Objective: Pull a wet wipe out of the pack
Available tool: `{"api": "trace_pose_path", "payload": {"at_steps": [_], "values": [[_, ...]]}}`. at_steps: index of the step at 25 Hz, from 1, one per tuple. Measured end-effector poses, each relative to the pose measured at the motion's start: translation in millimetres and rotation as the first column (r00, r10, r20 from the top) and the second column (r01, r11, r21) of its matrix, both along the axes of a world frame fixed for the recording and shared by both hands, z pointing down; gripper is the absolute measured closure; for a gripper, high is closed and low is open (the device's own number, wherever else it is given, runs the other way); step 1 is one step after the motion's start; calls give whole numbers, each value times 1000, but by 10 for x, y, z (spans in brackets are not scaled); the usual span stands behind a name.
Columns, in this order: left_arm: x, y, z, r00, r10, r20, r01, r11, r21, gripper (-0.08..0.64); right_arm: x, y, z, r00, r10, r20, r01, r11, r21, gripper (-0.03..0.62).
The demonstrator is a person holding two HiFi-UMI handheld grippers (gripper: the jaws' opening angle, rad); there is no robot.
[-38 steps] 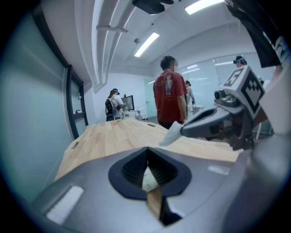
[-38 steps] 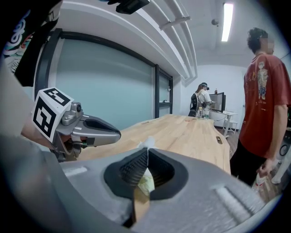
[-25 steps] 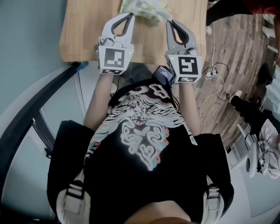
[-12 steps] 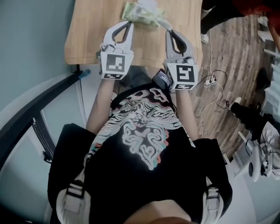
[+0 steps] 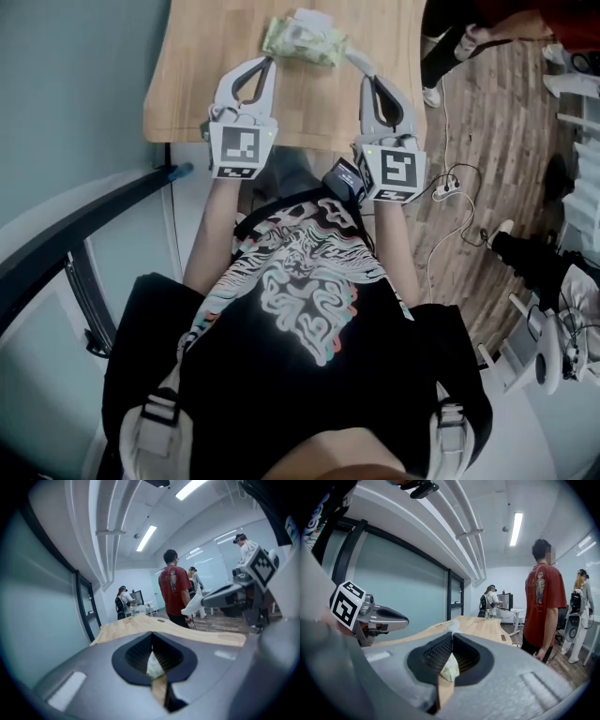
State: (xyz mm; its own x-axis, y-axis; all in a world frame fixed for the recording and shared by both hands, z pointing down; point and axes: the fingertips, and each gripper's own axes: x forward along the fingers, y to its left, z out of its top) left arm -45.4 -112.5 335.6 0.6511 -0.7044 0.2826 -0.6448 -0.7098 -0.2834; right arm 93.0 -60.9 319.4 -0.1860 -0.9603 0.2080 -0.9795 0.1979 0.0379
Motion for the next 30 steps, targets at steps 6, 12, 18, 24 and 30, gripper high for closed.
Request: {"api": "trace_pose_path", "payload": {"at_steps": [6,12,18,24,30], "values": [[-40,86,-114,1000,-9,-11,9,1000,26,572,34,141,-57,1000,27,4,-27,1000,10,589],[-34,127,-209,1000,-13,-26,15,999,47,572,50,180,-133,1000,31,-1,-31,999,26,589],[-29,163,-291,999,-19,-31,21,998,63,572,91,237,-184,999,37,-9,-37,999,38,589],[70,189,-329,999,-12,-35,14,998,66,572,173,273,-219,999,45,-12,-45,998,43,589],[102,222,-244,1000,-1,-18,2,998,57,572,292,338,-171,996,82,29,-83,996,29,589]]}}
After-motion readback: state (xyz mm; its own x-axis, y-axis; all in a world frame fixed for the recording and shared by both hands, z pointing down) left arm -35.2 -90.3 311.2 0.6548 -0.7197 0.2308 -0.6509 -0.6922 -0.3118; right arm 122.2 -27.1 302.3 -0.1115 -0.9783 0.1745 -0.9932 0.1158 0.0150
